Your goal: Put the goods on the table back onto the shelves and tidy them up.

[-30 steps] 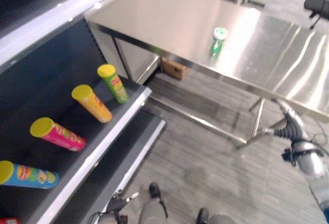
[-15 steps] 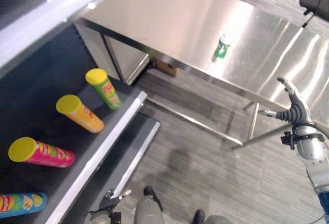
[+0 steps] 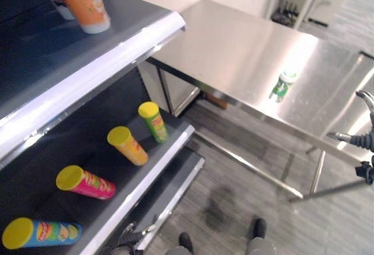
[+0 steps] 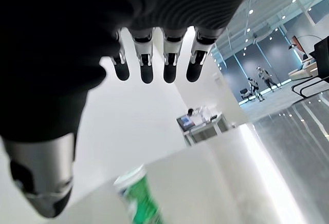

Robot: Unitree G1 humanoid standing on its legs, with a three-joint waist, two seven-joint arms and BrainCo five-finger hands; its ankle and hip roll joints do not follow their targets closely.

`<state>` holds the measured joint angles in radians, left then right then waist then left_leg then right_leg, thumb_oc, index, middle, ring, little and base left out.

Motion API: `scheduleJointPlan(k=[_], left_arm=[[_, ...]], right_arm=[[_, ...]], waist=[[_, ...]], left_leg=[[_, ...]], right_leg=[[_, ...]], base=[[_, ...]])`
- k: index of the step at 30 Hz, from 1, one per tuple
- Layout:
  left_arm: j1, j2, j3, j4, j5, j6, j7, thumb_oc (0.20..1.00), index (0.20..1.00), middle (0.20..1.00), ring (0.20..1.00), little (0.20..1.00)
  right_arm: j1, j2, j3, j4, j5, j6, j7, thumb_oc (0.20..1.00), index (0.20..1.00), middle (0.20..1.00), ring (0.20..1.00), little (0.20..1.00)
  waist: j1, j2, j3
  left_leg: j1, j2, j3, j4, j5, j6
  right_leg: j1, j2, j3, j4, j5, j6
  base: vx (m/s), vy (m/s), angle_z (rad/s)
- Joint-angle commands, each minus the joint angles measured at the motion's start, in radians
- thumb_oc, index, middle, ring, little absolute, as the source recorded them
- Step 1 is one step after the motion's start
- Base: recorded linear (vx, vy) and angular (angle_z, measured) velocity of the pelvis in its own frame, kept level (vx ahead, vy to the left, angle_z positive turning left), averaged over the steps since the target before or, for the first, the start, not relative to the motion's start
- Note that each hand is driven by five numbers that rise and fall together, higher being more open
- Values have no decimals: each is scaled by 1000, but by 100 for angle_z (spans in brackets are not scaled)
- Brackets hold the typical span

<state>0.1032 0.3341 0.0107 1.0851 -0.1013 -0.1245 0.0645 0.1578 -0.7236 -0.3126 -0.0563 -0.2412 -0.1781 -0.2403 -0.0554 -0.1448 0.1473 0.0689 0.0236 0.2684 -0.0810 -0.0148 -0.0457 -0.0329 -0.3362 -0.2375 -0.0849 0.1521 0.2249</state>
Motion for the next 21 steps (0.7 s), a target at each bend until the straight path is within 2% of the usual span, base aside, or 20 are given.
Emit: scheduleJointPlan(k=[1, 2, 4, 7, 10, 11, 12, 17, 19, 21], left_arm=[[-32, -17, 7, 7, 35, -26, -11, 1000, 1000, 1000, 1000, 1000], [-31, -17, 10, 11, 34, -25, -11, 1000, 1000, 1000, 1000, 1000], [-23, -16, 13, 18, 36, -22, -11, 1000, 1000, 1000, 1000, 1000], [-8, -15, 20, 15, 22, -20, -11, 1000, 1000, 1000, 1000, 1000], [6, -6, 13, 12, 2, -17, -18, 1000, 1000, 1000, 1000, 1000], [15, 2, 8, 9, -6, -15, -26, 1000, 1000, 1000, 1000, 1000], [21, 2, 7, 9, -15, -16, -27, 1000, 1000, 1000, 1000, 1000], [27, 6, -9, 12, -29, -15, -36, 1000, 1000, 1000, 1000, 1000], [28, 12, -22, 27, -33, -16, -42, 1000, 1000, 1000, 1000, 1000], [29, 12, -25, 27, -37, -16, -44, 1000, 1000, 1000, 1000, 1000]], right_arm=[[-72, -76, -91, -14, -29, -12, -18, 1000, 1000, 1000, 1000, 1000], [-67, -84, -95, -14, -26, -12, -17, 1000, 1000, 1000, 1000, 1000], [-66, -102, -94, -13, -4, -12, 0, 1000, 1000, 1000, 1000, 1000], [-96, -152, -57, 15, 56, -20, 46, 1000, 1000, 1000, 1000, 1000], [-158, -210, 22, 89, 185, -38, 101, 1000, 1000, 1000, 1000, 1000], [-207, -267, 90, 135, 248, -38, 149, 1000, 1000, 1000, 1000, 1000], [-242, -287, 126, 165, 282, -42, 158, 1000, 1000, 1000, 1000, 1000], [-348, -333, 236, 269, 361, -45, 193, 1000, 1000, 1000, 1000, 1000], [-432, -356, 331, 352, 425, -46, 231, 1000, 1000, 1000, 1000, 1000], [-460, -361, 357, 385, 447, -46, 238, 1000, 1000, 1000, 1000, 1000]], waist=[[2, 66, 28], [-1, 62, 30], [10, 52, 32], [27, 39, 20], [37, 37, 9], [52, 34, 3], [56, 37, 3], [73, 40, 1], [85, 41, 2], [86, 41, 2]], left_leg=[[-45, 27, 29, 16, 8, 7], [-37, 25, 20, 16, 5, 5], [-17, 24, 4, 21, -7, 0], [-15, 45, -11, 31, -6, -13], [-17, 89, -21, 45, -1, -40], [-18, 115, -24, 53, 5, -56], [-18, 126, -27, 59, 6, -64], [-20, 153, -32, 69, 14, -84], [-25, 172, -35, 81, 20, -100], [-27, 176, -37, 83, 22, -104]], right_leg=[[-16, -24, -29, 68, 14, 35], [-23, -21, -20, 72, 24, 37], [8, -7, -20, 52, 4, 37], [35, 18, -40, 41, -12, 28], [59, 57, -62, 29, -45, 3], [77, 87, -75, 13, -66, -13], [86, 98, -82, 10, -76, -20], [105, 125, -104, 4, -100, -37], [119, 141, -121, 1, -113, -48], [124, 145, -127, 0, -117, -51]], base=[[96, -64, 38], [92, -62, 12], [137, -179, 8], [112, -237, 13], [102, -264, 14], [102, -282, 5], [74, -212, 11], [42, -130, 15], [37, -137, 19], [19, -67, 15]])
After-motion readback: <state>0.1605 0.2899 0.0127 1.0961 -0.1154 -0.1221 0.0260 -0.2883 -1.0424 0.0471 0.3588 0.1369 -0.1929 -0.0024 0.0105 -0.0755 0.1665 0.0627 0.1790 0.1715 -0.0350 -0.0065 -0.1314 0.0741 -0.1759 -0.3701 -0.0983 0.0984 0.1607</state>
